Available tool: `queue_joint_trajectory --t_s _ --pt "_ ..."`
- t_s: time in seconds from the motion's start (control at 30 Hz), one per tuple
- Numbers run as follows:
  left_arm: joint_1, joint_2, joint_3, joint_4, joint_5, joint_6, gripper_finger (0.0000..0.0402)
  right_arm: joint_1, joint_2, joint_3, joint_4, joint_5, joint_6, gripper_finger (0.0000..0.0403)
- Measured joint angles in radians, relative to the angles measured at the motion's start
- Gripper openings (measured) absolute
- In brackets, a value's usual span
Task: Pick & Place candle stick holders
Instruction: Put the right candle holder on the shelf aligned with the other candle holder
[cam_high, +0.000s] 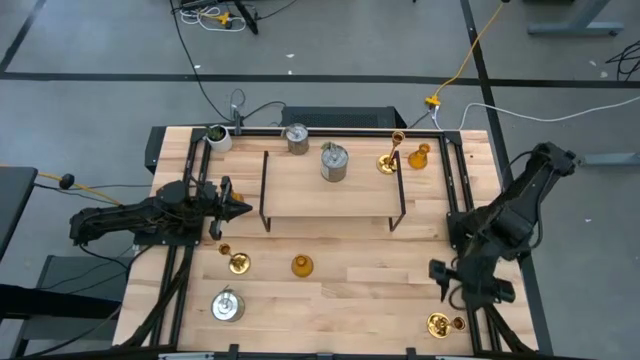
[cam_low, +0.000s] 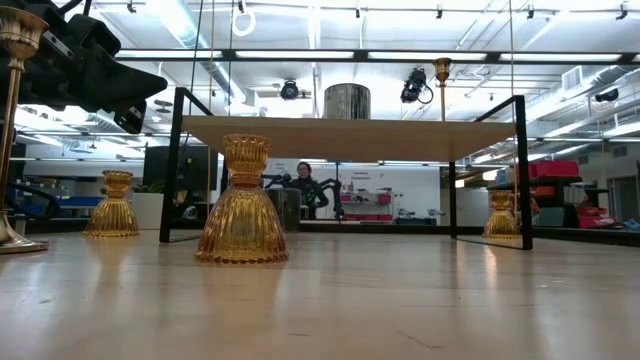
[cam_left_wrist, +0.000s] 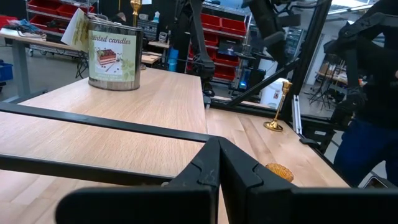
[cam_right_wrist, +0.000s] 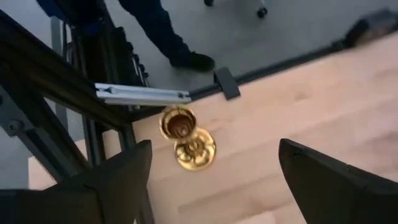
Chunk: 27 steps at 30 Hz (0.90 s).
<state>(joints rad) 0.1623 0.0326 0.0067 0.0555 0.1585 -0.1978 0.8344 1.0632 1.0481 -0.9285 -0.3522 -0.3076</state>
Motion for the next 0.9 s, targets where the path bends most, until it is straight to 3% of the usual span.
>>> queue_joint_trajectory --t_s 0.27,0.63,0.9 --pt "0.0 0.0 0.0 0.0 0.0 0.0 0.0007 0.111 0.064 0.0 0.092 0.01 -0.111 0.0352" --pt "0.0 0.0 0.0 0.0 0.0 0.0 0.0007 0.166 0.165 -0.003 0.15 0.048 -0.121 0.0352" --pt "0.0 0.0 0.0 0.0 0.0 0.0 0.0007 0.206 0.167 -0.1 0.226 0.056 -0.121 0.0352"
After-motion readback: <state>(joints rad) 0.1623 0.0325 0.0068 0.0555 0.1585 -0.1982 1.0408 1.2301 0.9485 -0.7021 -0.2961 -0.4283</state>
